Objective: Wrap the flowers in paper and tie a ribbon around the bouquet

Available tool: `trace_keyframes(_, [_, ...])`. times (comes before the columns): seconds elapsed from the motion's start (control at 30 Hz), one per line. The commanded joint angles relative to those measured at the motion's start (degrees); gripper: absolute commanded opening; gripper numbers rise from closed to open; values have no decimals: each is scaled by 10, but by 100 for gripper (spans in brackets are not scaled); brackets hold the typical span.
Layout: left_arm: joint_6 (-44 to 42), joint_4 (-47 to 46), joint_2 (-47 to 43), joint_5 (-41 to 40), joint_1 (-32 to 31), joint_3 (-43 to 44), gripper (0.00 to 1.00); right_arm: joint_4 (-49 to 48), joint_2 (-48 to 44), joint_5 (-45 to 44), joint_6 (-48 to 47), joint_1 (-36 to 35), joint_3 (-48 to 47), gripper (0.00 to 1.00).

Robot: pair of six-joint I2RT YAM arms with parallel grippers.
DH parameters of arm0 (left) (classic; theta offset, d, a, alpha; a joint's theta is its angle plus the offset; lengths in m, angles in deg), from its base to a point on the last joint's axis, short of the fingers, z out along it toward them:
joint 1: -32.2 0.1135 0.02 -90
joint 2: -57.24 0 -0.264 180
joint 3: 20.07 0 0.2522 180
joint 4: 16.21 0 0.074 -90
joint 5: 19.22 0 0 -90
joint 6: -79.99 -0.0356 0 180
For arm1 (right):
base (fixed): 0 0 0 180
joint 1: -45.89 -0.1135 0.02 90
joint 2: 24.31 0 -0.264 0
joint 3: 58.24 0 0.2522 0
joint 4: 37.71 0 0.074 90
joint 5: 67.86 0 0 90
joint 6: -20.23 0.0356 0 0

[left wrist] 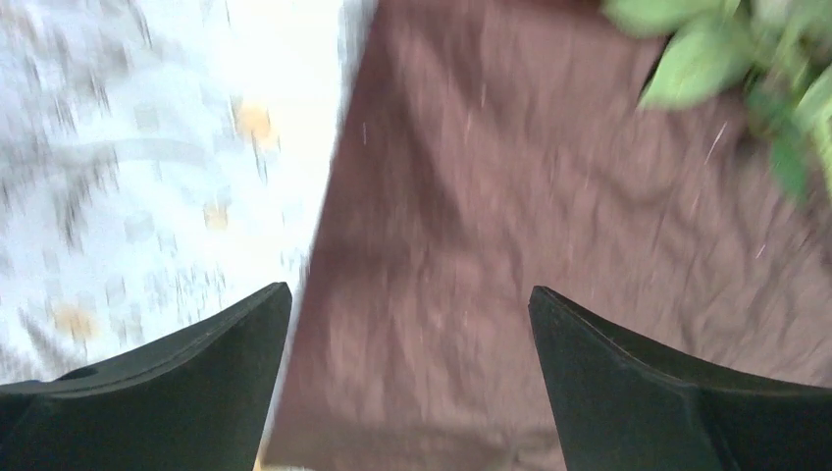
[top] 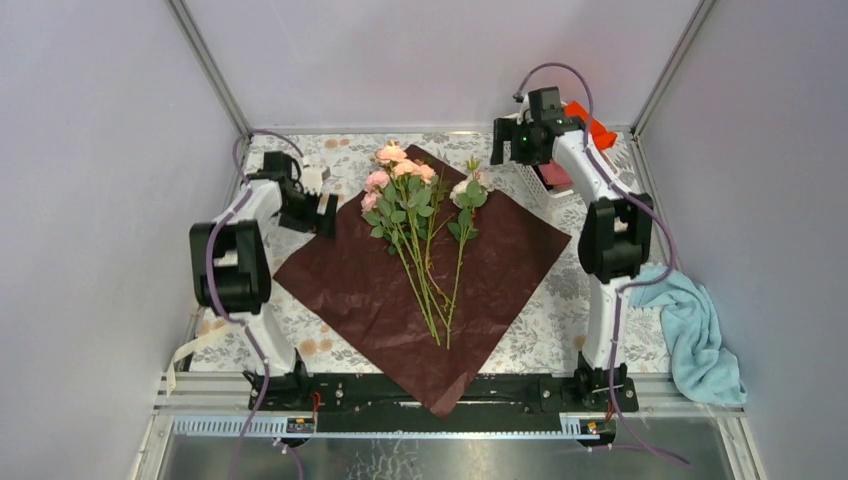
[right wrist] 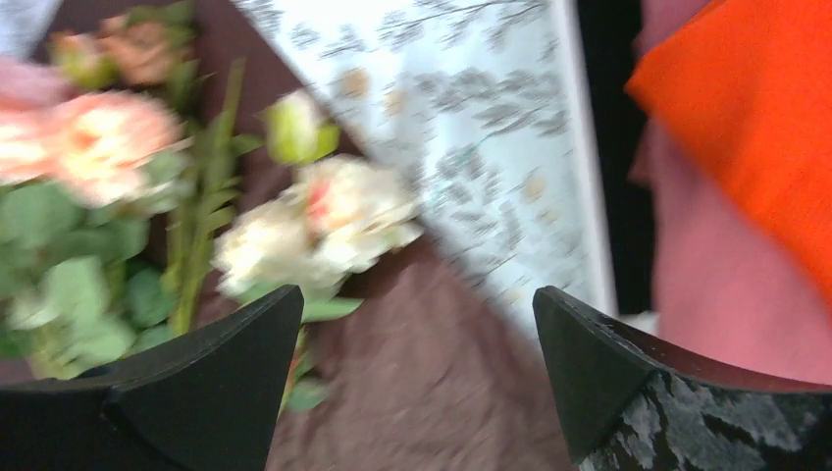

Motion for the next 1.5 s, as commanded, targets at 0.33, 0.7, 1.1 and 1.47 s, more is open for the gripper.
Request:
trace_keyframes(0.33, [101,-50,256,127,-31,242,99,123,256,62,-90,30,-220,71])
trace_keyframes(0.7, [76,-22,277,185,-62,231,55,100,206,150,-75,30,-104,41])
trace_keyframes(1.1, [88,-35,290,154,-62,302,0,-30,147,119,68,32,-67,0])
trace_keyframes(1.47, [111,-48,384,108,-67,486,0,-102,170,-22,104,42,-113,0])
